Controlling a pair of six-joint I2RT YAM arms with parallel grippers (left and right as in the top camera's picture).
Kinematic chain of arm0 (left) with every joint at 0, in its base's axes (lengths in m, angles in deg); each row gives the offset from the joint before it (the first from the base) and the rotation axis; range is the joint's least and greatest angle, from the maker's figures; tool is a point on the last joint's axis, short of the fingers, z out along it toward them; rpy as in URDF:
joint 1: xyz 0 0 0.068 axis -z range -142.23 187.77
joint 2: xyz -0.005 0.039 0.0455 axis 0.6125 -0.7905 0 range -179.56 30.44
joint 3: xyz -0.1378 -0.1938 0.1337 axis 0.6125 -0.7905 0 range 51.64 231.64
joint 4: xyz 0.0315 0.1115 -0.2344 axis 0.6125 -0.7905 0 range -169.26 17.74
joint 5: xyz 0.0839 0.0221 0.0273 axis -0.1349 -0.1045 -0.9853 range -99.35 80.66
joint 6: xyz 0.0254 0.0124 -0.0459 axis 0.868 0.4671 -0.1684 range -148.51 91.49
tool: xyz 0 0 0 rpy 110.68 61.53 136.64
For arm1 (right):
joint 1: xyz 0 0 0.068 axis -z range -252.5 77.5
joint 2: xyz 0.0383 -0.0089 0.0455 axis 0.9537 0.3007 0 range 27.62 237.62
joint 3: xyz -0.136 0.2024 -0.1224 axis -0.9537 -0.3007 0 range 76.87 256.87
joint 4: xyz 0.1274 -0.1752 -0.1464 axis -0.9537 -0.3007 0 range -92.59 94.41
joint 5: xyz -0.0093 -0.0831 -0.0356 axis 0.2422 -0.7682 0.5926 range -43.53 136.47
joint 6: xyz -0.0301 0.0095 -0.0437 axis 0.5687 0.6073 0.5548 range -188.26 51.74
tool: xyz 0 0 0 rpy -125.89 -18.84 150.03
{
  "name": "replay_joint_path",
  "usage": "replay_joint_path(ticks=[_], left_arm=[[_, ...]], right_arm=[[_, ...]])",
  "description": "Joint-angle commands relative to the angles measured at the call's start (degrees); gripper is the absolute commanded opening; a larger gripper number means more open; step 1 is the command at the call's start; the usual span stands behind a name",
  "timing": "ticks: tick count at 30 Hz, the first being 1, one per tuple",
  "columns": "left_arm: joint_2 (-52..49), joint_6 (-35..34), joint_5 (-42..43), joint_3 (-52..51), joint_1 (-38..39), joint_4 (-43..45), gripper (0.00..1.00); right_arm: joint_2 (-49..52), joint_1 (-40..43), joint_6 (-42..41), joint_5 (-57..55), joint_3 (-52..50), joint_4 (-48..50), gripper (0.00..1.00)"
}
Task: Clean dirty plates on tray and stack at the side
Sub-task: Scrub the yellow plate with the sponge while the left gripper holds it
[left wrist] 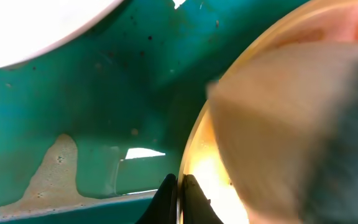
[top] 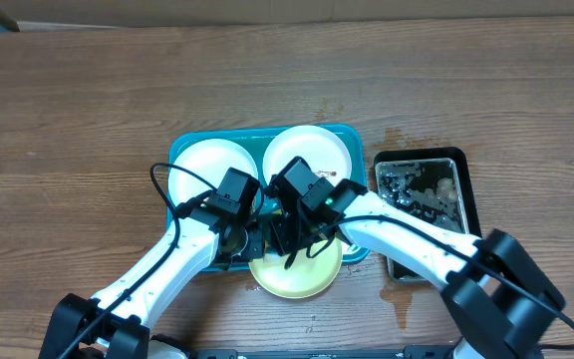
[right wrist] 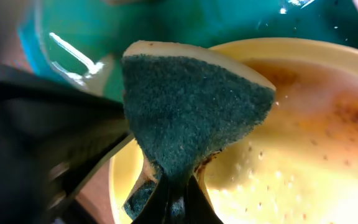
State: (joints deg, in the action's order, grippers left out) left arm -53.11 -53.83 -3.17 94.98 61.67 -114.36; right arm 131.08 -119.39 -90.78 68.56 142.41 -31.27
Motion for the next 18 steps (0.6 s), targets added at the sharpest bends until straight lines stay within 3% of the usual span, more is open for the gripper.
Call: replay_joint_path(ticks=[1,9,15,18], left_arm=[[-0.46,-0.44,0.94,0.17,-0.24,0.35,0.04],[-0.46,-0.44,0.94,0.17,-0.24,0.37,0.04],[-0.46,-0.44,0.94,0.17,-0.26,0.15,0.04],[-0.46,-0.42,0.9,0.17,-0.26,-0.17,0.04]], right_arm=[[1.57,-0.02,-0.2,0.04,1.05,0.9,0.04],[3.3,-0.02,-0.33,-1.09,0.68,1.18,0.04],[3.34,0.61,-16.7,-15.87,0.44,-3.28,0.04],[3.32,1.6,-18.69,-17.09,0.59,-5.09,0.04]])
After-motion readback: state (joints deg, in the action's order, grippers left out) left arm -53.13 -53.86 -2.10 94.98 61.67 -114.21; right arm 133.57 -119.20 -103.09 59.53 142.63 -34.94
